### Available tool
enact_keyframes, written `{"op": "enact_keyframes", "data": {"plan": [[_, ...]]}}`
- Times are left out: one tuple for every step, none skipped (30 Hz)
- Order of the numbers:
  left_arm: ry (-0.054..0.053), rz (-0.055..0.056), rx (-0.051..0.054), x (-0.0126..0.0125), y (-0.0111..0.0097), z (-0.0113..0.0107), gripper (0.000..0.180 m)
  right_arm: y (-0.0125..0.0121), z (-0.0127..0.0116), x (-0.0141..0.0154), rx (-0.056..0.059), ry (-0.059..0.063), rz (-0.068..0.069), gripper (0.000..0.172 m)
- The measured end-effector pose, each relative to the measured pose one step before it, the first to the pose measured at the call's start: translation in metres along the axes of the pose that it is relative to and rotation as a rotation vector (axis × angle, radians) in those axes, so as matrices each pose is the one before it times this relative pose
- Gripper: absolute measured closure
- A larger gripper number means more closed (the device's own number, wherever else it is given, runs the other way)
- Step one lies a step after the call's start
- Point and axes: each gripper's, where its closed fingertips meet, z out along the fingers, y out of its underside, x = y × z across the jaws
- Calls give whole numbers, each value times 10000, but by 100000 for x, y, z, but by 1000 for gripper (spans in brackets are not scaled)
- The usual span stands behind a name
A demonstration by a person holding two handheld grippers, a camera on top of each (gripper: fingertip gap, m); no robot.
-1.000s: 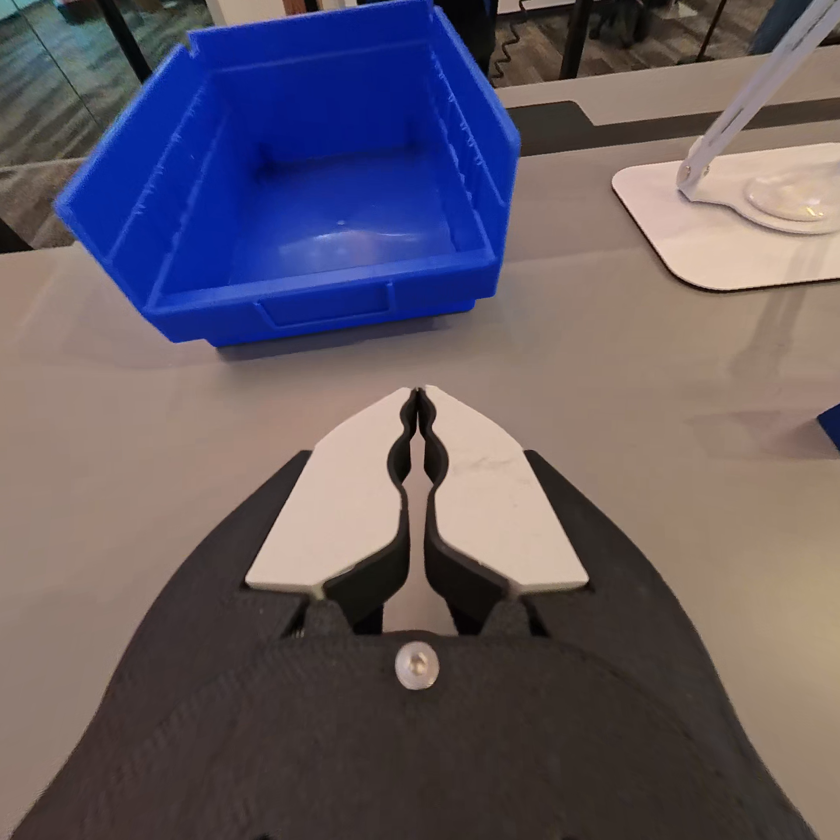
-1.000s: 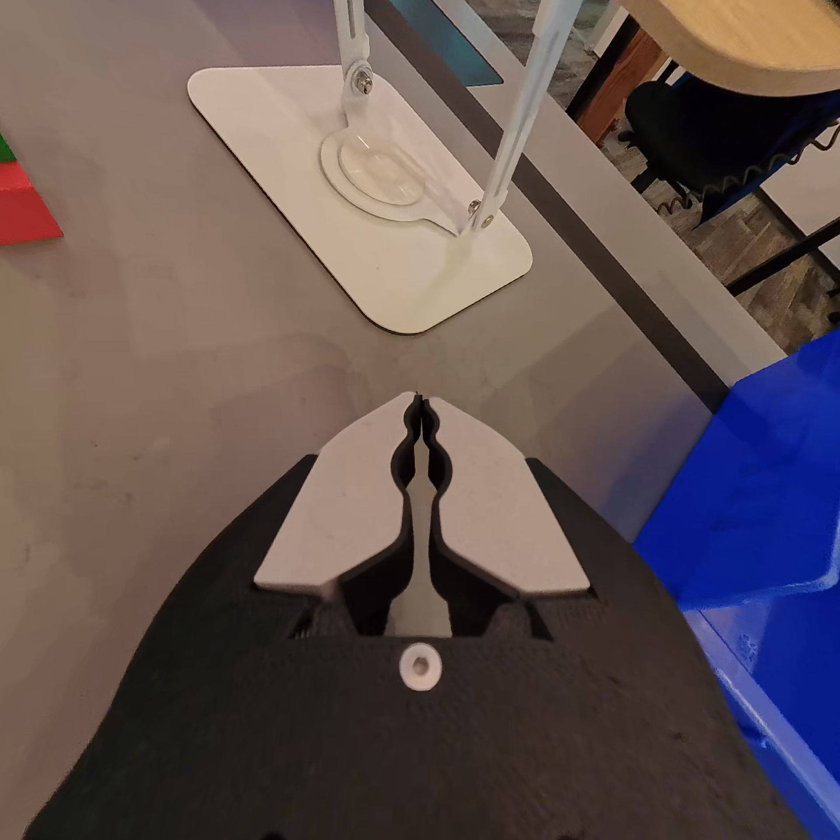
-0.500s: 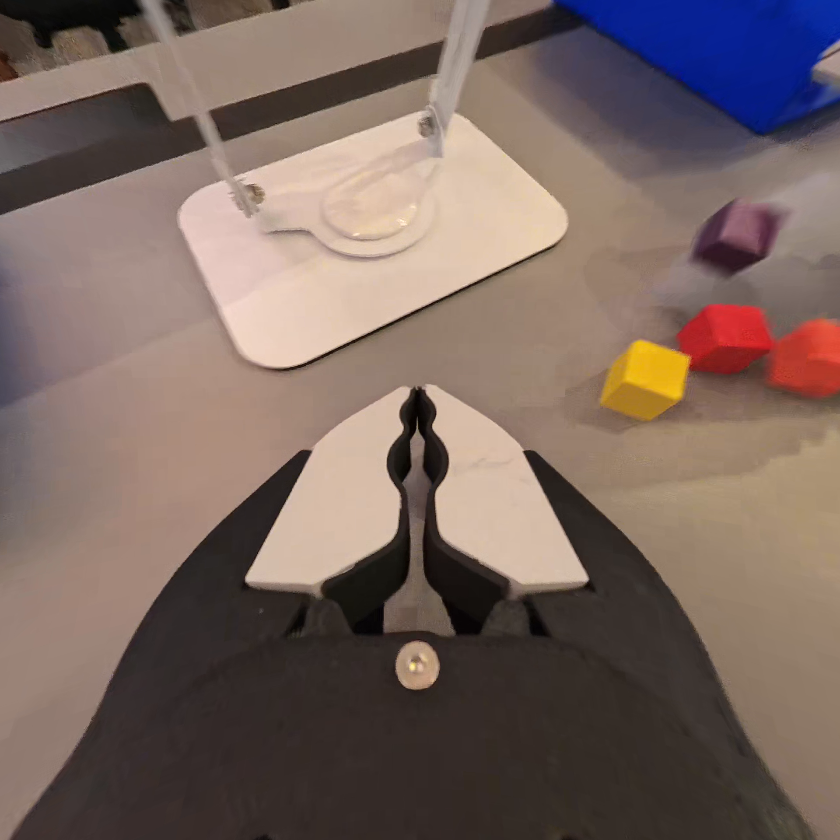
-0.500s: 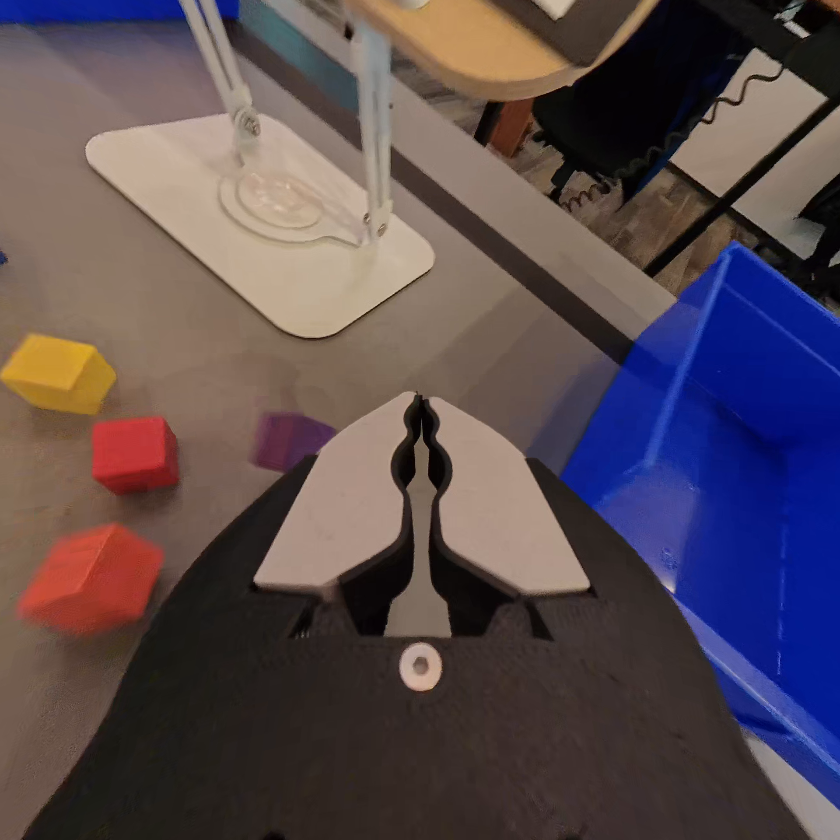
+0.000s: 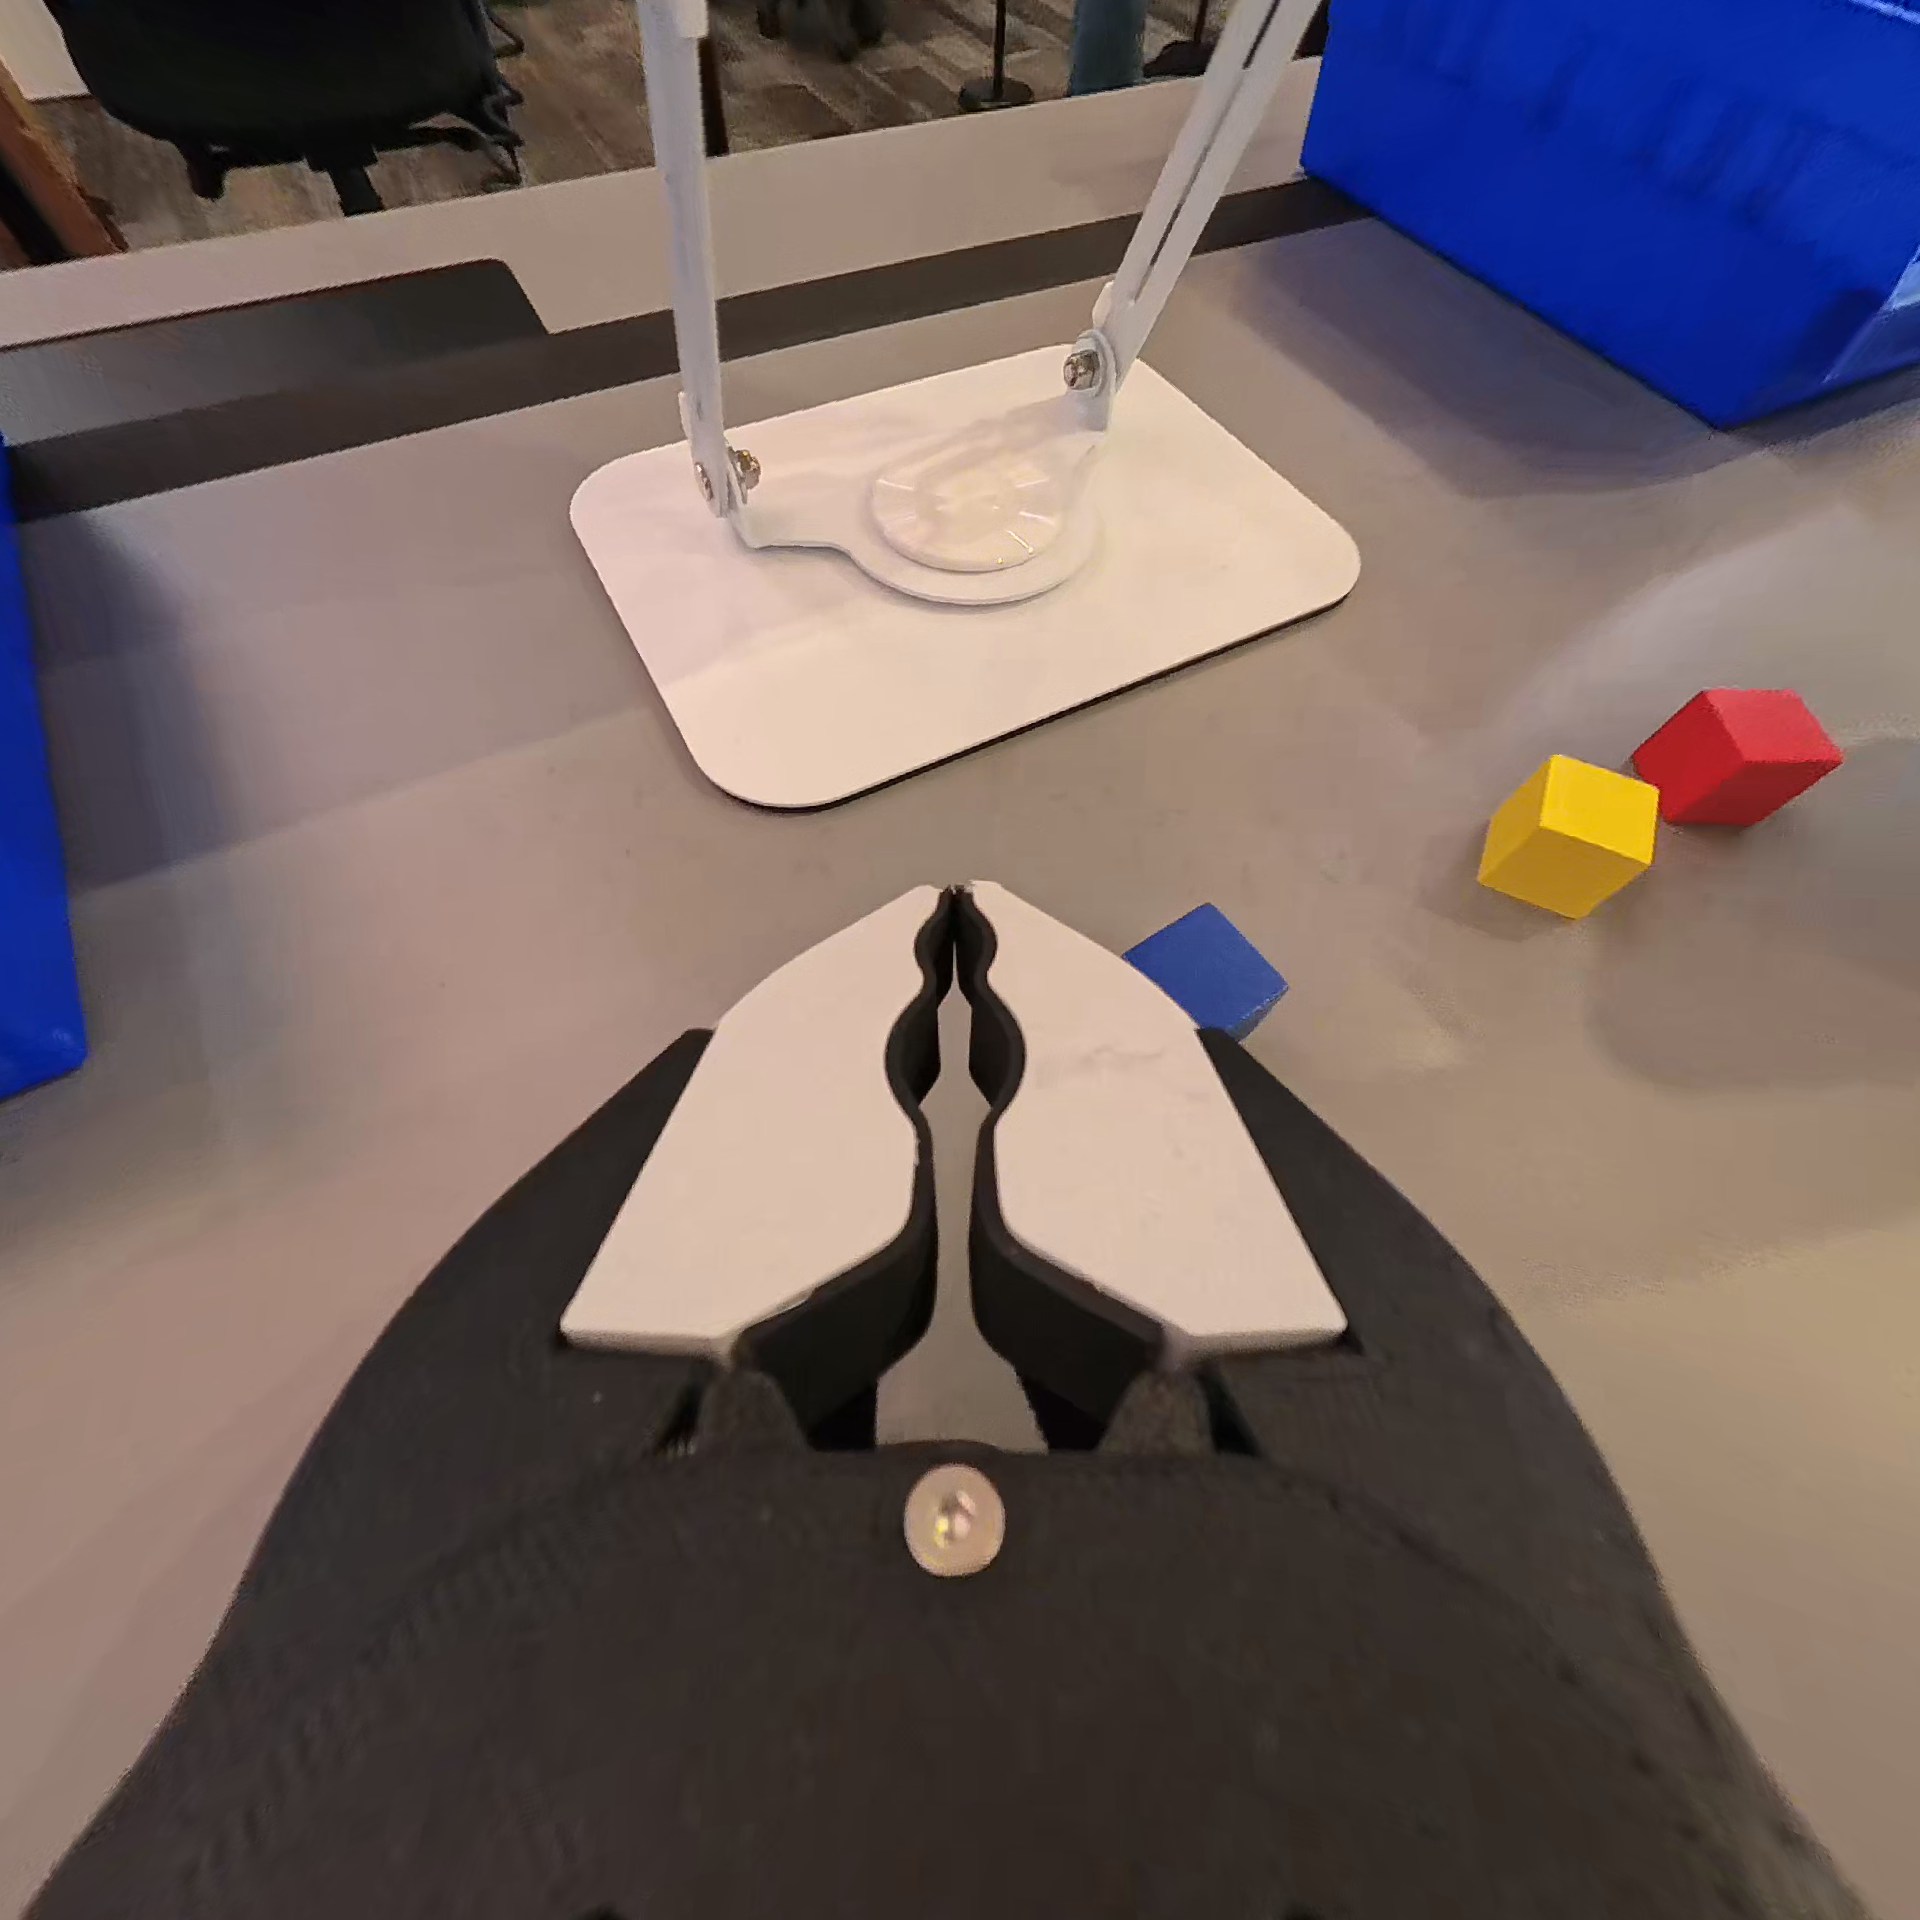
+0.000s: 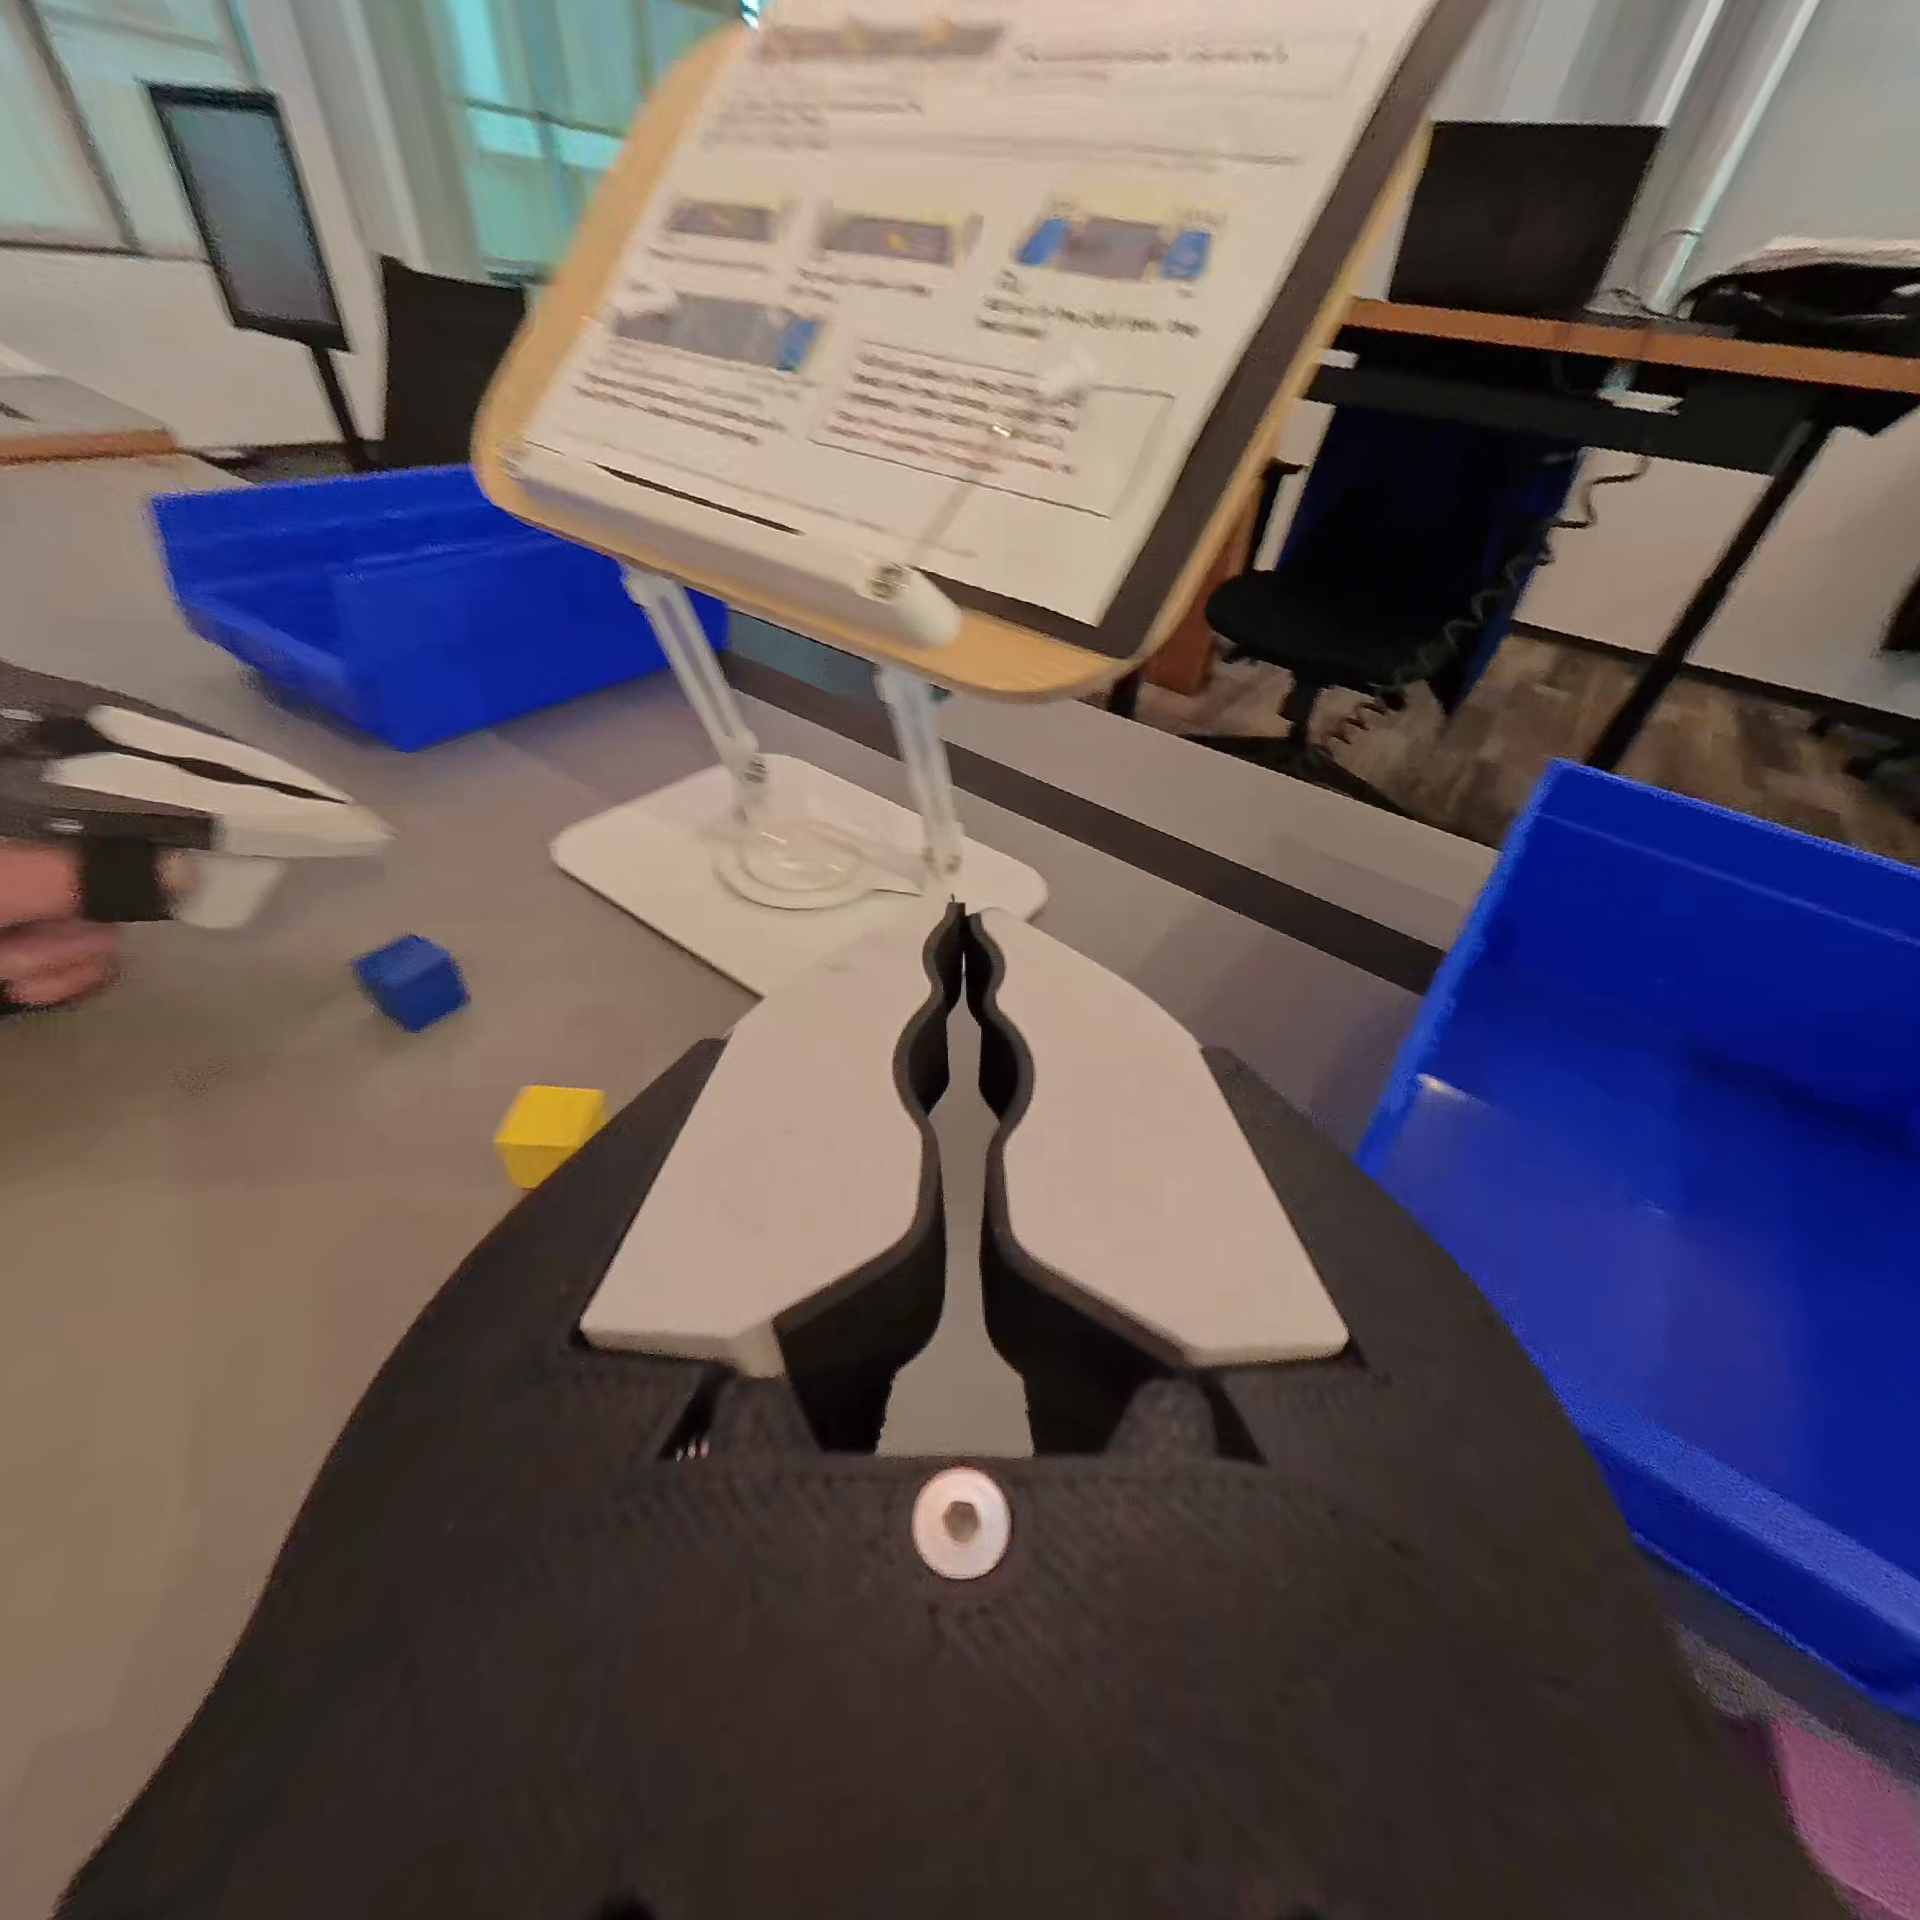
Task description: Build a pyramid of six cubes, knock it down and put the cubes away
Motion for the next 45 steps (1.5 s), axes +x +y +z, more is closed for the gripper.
{"op": "enact_keyframes", "data": {"plan": [[-67, 173, 6, 113, -48, 58, 180, -468, -510, -1190, 37, -266, 0, 172], [-36, 152, -5, 116, -47, 82, 180, -337, -547, -1047, -101, -170, -220, 172], [-21, 143, 7, 112, -48, 77, 180, -178, -637, -719, -218, -50, -373, 172], [6, 117, -36, 106, 5, 88, 180, -51, -787, -207, -268, 101, -389, 172], [10, 72, -66, 47, 59, 82, 180, 3, -968, 378, -233, 238, -275, 171], [-18, 37, 3, -11, -13, 16, 180, 47, -1041, 836, -186, 282, -149, 169], [2, 26, 21, 2, -42, -1, 180, 307, -1012, 1264, -302, 331, -58, 166], [32, 3, -5, 43, 11, 9, 180, 555, -903, 1547, -421, 359, -15, 161], [27, -12, -17, 23, 18, 19, 180, 625, -758, 1615, -401, 297, 13, 160], [13, -14, -12, -17, 1, 41, 180, 650, -582, 1505, -349, 192, 19, 159], [9, 2, 2, -5, -36, 63, 180, 823, -372, 1304, -439, 54, 26, 157], [23, 7, -44, 4, 7, 123, 180, 1199, -167, 1012, -685, -109, 24, 155], [21, 24, -64, 6, 7, 173, 180, 1744, 60, 912, -1009, -115, 11, 150], [19, 77, -54, 24, -21, 220, 180, 2060, 339, 987, -1162, 1, -76, 144], [3, 103, -70, 18, -34, 261, 180, 2055, 660, 1050, -1084, 93, -148, 141], [-6, 135, -105, 26, 13, 304, 180, 1693, 953, 1061, -815, 105, -84, 137], [30, 168, -131, 110, 19, 331, 180, 1438, 1101, 776, -675, -26, -52, 132], [11, 201, -118, 108, 19, 309, 180, 1265, 1064, 701, -611, -9, -165, 126], [12, 171, -63, 103, -32, 250, 180, 816, 1012, 800, -343, 95, -261, 121], [48, 42, 1, 34, -113, 193, 180, 309, 987, 619, -33, -46, -173, 117], [49, -18, 28, -65, -150, 165, 180, 68, 997, 366, 109, -295, 87, 115], [86, 24, 30, -32, -139, 181, 180, 129, 968, 416, 34, -290, 227, 114], [93, 30, 4, -19, -112, 191, 180, 252, 917, 554, -99, -102, 35, 114], [52, 15, 6, -70, -104, 176, 180, 249, 844, 519, -122, -9, -230, 113], [63, 37, 31, -12, -127, 151, 180, 142, 751, 389, -62, -38, -255, 113], [49, 38, 31, -1, -121, 119, 180, 79, 648, 159, -8, -154, -180, 114], [35, 33, 3, -1, -64, 120, 180, 46, 537, -109, -6, -286, -165, 113], [51, 60, -19, 63, -33, 109, 180, -227, 356, -80, 140, -176, -265, 112], [39, 73, -27, 70, -18, 109, 180, -474, 195, -25, 314, -77, -326, 114], [13, 73, -15, 41, -38, 102, 180, -407, 177, -202, 261, -226, -216, 116], [24, 87, -8, 59, -58, 120, 180, -206, 237, -199, 132, -242, -138, 118], [45, 88, -5, 88, -68, 130, 180, 37, 287, 39, -10, -98, -131, 120], [32, 66, -5, 37, -70, 143, 180, 297, 349, 66, -166, -83, -39, 122], [15, 47, -10, 0, -70, 155, 180, -2, 185, -93, 26, -212, 116, 128], [23, 43, -9, 2, -80, 153, 180, -143, 54, -185, 88, -212, 103, 135], [17, 31, -14, -18, -61, 153, 180, 63, 41, -226, -66, -125, -25, 140], [4, 16, 12, -56, -98, 127, 180, 109, -50, -239, -118, -79, -56, 141], [24, 18, 21, -34, -104, 126, 180, 126, -134, -372, -160, -153, -29, 141], [37, 18, 10, -26, -80, 126, 180, 196, -190, -316, -221, -86, -39, 142], [40, 7, 15, -46, -90, 123, 180, 202, -314, -185, -283, 57, -62, 142], [46, -8, 13, -49, -88, 126, 180, -113, -545, -408, -186, -22, -115, 142], [36, -9, 11, -76, -96, 145, 180, -714, -789, -612, 81, -104, -163, 143], [27, 0, 5, -71, -92, 158, 180, -1288, -940, -467, 318, -63, -138, 143], [18, 11, 7, -68, -113, 165, 180, -1677, -925, -121, 441, 51, -97, 143], [16, 21, 13, -48, -111, 167, 180, -1847, -746, 309, 449, 191, -57, 143]]}}
